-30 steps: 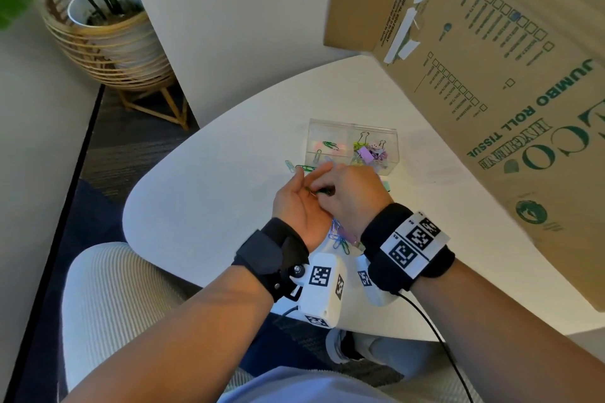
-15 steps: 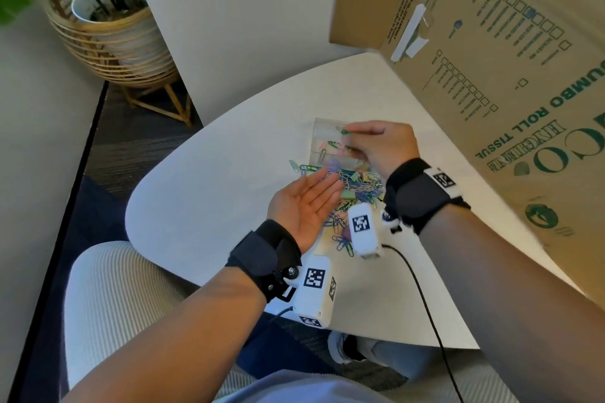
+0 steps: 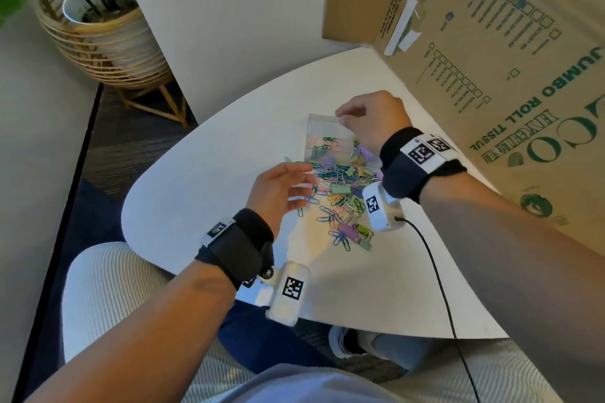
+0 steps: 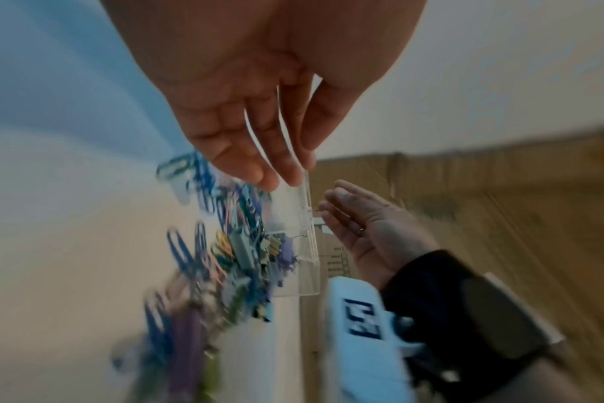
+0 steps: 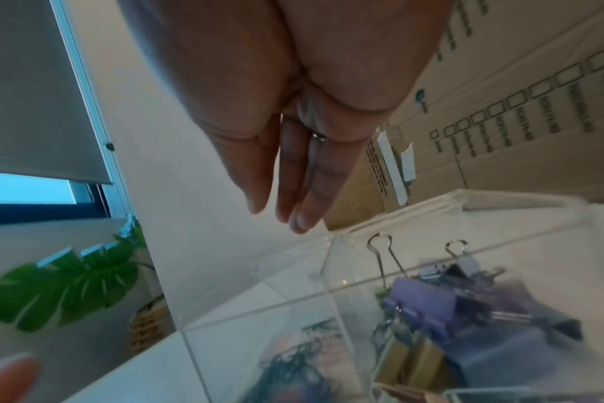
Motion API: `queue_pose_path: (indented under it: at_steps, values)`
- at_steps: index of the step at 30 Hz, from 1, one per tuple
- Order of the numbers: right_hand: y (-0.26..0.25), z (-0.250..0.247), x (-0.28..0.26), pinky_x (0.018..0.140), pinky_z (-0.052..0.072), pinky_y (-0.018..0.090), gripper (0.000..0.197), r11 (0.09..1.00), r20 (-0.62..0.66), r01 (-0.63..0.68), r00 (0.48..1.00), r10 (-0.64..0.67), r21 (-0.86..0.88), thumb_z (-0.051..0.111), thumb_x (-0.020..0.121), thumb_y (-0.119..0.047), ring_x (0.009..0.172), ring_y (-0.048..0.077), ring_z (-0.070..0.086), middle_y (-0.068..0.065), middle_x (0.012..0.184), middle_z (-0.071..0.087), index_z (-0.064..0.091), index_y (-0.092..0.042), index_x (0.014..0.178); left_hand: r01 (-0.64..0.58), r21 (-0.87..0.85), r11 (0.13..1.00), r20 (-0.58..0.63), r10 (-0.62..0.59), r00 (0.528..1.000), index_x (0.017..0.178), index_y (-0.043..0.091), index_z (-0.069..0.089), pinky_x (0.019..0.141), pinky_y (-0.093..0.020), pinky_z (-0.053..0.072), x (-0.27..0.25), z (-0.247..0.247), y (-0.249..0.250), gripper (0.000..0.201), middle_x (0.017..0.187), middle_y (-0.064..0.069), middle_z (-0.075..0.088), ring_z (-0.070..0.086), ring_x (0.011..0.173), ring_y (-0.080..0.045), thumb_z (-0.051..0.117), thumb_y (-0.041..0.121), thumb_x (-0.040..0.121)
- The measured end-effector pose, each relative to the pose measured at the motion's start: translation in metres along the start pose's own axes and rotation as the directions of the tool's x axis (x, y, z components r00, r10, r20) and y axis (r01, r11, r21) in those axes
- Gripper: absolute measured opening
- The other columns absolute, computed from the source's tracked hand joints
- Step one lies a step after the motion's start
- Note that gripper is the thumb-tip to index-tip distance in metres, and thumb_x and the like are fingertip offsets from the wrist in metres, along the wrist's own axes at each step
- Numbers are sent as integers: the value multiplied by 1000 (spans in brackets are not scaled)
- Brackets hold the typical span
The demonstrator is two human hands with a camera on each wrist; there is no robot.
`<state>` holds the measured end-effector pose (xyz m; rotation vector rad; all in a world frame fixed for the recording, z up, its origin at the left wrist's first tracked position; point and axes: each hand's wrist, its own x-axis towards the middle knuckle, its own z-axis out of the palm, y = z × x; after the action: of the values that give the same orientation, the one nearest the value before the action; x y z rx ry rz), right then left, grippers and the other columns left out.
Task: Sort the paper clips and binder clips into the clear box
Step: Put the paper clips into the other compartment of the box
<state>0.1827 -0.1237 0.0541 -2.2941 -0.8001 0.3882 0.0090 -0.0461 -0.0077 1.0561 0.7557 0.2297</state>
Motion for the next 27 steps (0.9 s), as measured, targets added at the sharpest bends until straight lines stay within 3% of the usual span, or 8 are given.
queue_pose_path:
  at_steps: [3,6,10,15,18,21,24,27]
  values:
    - [14,-12,-29,73,43,16,25,1000,-31,-11,999,11,5,56,89,-9,73,2,60,-11,78,67,70,-26,76,-141,442,886,-21,168,986,100,23,65,78,-27,45,9,-4,5,23,105,0,59,56,93,-17,56,5,89]
    - [45,-15,-57,78,41,17,18,980,98,-80,990,99,-184,56,91,-11,85,11,61,-6,99,65,70,-22,89,-117,804,583,2,193,981,123,25,55,92,-27,39,20,-13,6,38,126,-2,47,48,113,-17,60,13,87]
    - [82,-14,-74,96,38,30,49,891,303,-135,909,285,-433,52,92,-13,120,29,49,10,137,43,43,-22,139,-102,903,418,30,175,984,133,16,47,107,-33,33,32,-21,8,47,141,-8,41,41,128,-26,54,7,87]
    - [86,-2,-73,105,35,40,64,853,319,-94,902,291,-513,45,91,-10,132,36,33,13,147,31,23,-17,150,-140,964,227,116,118,986,137,13,46,112,-35,27,38,-6,6,46,146,-8,38,33,134,-27,49,10,91]
    - [81,8,-73,107,35,38,61,874,323,-73,912,253,-480,43,89,-5,132,33,32,10,146,31,30,-18,147,-157,968,195,140,97,985,126,18,56,108,-39,34,34,1,-3,40,137,-6,43,39,127,-28,53,11,87]
    - [79,14,-77,110,33,36,61,917,360,-32,914,189,-399,44,90,-6,135,29,30,5,148,32,32,-22,147,-190,939,286,180,60,982,126,25,55,105,-41,39,24,6,-13,43,133,-3,44,44,121,-24,60,12,86]
    - [82,10,-84,108,36,38,78,941,356,-10,924,139,-339,63,84,-39,133,29,33,6,145,35,22,-29,150,-197,910,364,204,19,979,132,32,47,103,-42,42,17,3,-14,58,132,-2,43,46,120,-23,71,22,81]
    - [84,7,-97,103,40,41,117,925,416,5,894,166,-379,78,60,-62,127,28,36,5,137,33,11,-32,151,-226,941,250,226,29,974,137,36,39,103,-45,40,14,-7,-8,74,134,-2,41,37,126,-25,76,28,73]
